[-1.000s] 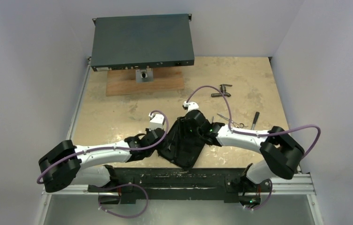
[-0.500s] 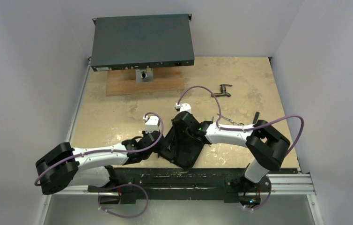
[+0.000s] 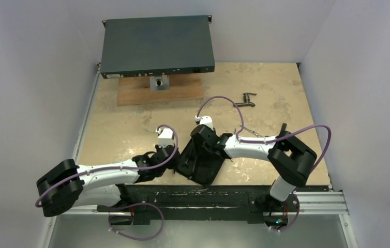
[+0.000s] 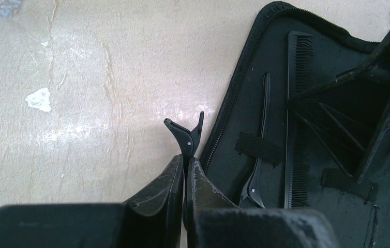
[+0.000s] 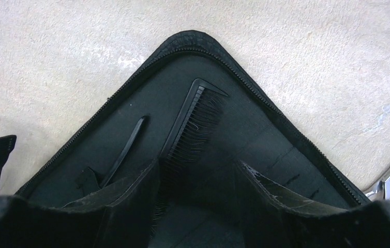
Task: Sort the hair-cutting tools
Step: Place the haircut tool in the hairdressing tool bag.
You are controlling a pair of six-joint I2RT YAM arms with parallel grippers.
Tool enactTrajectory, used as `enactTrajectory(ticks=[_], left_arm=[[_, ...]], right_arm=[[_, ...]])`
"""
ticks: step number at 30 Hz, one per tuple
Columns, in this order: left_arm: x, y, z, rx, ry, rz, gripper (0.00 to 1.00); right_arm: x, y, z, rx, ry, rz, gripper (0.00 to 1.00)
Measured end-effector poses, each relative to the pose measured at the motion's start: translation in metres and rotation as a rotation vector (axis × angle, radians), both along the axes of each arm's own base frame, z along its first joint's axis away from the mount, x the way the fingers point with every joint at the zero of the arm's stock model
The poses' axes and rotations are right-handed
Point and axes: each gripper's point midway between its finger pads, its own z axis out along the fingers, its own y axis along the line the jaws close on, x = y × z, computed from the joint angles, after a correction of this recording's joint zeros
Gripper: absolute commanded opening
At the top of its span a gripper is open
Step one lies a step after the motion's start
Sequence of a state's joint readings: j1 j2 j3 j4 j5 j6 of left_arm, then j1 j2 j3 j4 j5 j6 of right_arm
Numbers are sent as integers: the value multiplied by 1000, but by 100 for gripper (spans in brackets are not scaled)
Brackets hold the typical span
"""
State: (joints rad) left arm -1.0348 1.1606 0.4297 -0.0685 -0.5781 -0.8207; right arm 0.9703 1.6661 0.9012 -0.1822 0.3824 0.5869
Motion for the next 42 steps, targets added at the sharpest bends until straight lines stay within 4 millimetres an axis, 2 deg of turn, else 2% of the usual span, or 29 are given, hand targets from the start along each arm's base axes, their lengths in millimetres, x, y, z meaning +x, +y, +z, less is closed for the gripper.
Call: enactTrajectory(ticks=[9,15,19,22,27,31,37,42], left_arm=[[2,2,7,-15,-20,9,0],[2,4,13,-10,-36,5,0],[3,5,18,13,-50,-21,0],[6,0,32,19,-74,-52,0],[17,-22,66,6,-136,-124,0],[31,-53,83,22,-174,-199,0],[51,-88,78,105,-203,-295,0],[65,-110,70,173,-212,-345,0]], right_arm=[[-9,-18,3,-8,7,-38,53],[-13,-23,14,14,-1,-42,56],[-14,-19,37,82,-33,-35,57],[-12,-14,59,150,-66,-28,57],[-12,-13,83,213,-108,-25,57],[-20,-27,82,228,-120,-28,56],[-40,-60,63,220,-107,-51,57],[-46,-76,69,269,-130,-99,58]])
